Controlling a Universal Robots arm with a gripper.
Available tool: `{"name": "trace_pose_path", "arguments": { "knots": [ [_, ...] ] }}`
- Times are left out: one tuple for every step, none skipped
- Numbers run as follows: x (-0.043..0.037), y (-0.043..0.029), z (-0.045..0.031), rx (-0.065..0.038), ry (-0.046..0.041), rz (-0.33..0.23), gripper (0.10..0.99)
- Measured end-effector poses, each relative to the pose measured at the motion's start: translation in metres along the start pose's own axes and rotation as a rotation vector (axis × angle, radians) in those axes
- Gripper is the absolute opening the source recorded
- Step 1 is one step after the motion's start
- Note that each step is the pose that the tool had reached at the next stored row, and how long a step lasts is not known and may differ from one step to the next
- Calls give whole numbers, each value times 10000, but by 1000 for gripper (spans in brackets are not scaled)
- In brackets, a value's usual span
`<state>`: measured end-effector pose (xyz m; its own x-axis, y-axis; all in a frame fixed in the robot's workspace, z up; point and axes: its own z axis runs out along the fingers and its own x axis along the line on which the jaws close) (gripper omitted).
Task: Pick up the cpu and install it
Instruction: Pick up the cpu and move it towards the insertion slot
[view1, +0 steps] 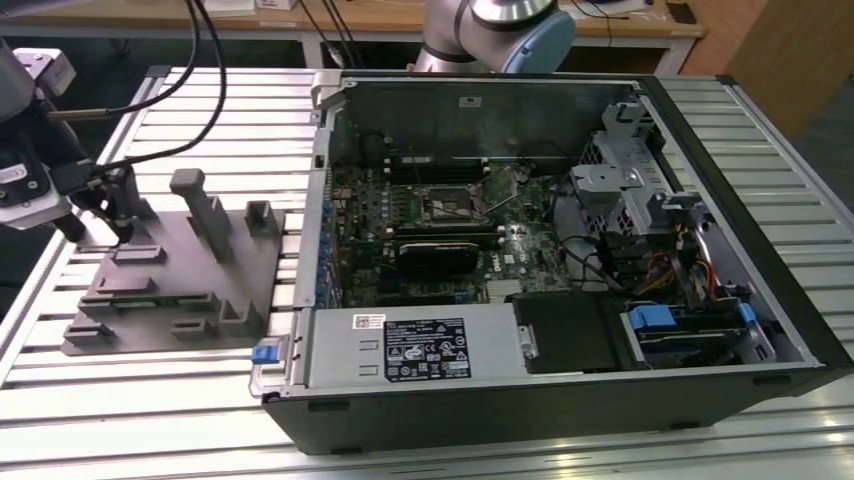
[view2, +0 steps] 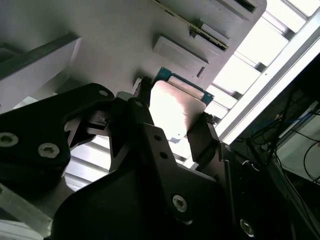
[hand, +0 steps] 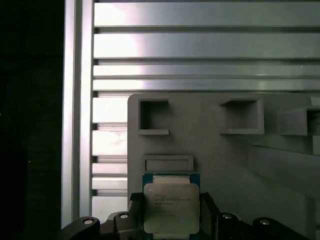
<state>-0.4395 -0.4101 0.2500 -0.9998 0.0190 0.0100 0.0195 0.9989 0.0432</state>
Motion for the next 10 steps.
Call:
{"name": "trace_pose_path", "arguments": {
  "knots": [
    [0,1,-22,0,0,0,541],
    [0,2,-46,0,0,0,541],
    [1,3,-68,0,0,0,541],
    [1,4,-90,0,0,0,541],
    [1,5,-109,0,-1,0,541],
    [1,6,-129,0,-1,0,541],
    [1,7,-150,0,0,0,541],
    [2,8,-170,0,0,0,541],
    [2,9,-191,0,0,0,541],
    [2,11,-213,0,-1,0,541]
  ]
}}
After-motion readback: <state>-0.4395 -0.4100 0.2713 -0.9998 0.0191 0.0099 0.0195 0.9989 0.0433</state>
